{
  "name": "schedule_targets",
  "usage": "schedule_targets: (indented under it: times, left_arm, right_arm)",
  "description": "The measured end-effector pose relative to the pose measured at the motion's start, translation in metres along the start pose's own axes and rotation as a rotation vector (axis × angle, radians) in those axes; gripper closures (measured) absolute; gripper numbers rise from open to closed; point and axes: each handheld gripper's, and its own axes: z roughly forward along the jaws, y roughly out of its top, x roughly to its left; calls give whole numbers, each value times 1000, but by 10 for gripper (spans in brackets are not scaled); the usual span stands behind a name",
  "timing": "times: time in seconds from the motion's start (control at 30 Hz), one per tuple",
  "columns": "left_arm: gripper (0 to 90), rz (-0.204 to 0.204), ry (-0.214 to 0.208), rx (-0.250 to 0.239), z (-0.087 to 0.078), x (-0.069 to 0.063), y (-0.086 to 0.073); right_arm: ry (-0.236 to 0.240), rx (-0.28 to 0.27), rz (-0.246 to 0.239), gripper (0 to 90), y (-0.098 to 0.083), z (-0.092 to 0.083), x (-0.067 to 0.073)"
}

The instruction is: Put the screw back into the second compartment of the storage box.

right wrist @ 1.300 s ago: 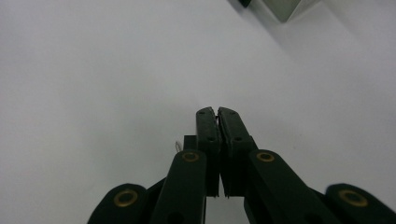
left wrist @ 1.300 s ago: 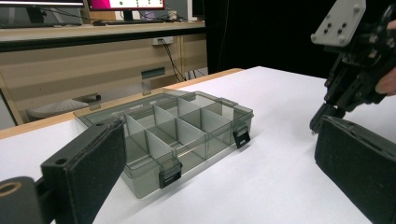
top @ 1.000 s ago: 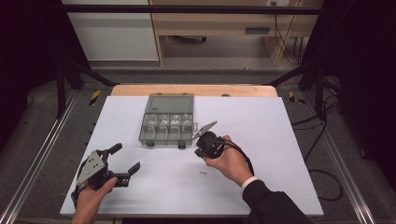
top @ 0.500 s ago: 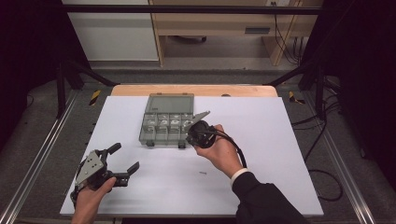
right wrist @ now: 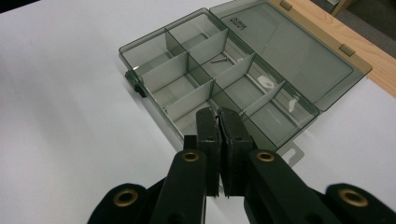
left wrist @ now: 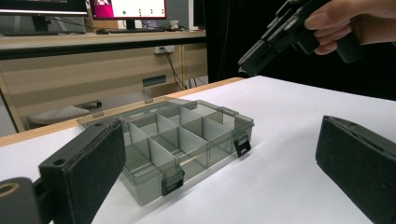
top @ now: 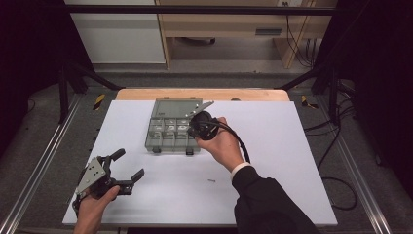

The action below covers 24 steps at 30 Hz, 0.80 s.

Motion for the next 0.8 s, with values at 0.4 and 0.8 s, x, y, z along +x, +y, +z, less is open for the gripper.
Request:
schedule_targets:
  times: [0.4, 0.8]
  left_arm:
    - [15, 0, -3, 1, 1, 0, 0]
    - [15, -8, -9, 6, 0, 0, 0]
  right_arm:
    - [15, -42, 5, 878, 12, 25, 1]
    - [-19, -75, 25, 878, 17, 55, 1]
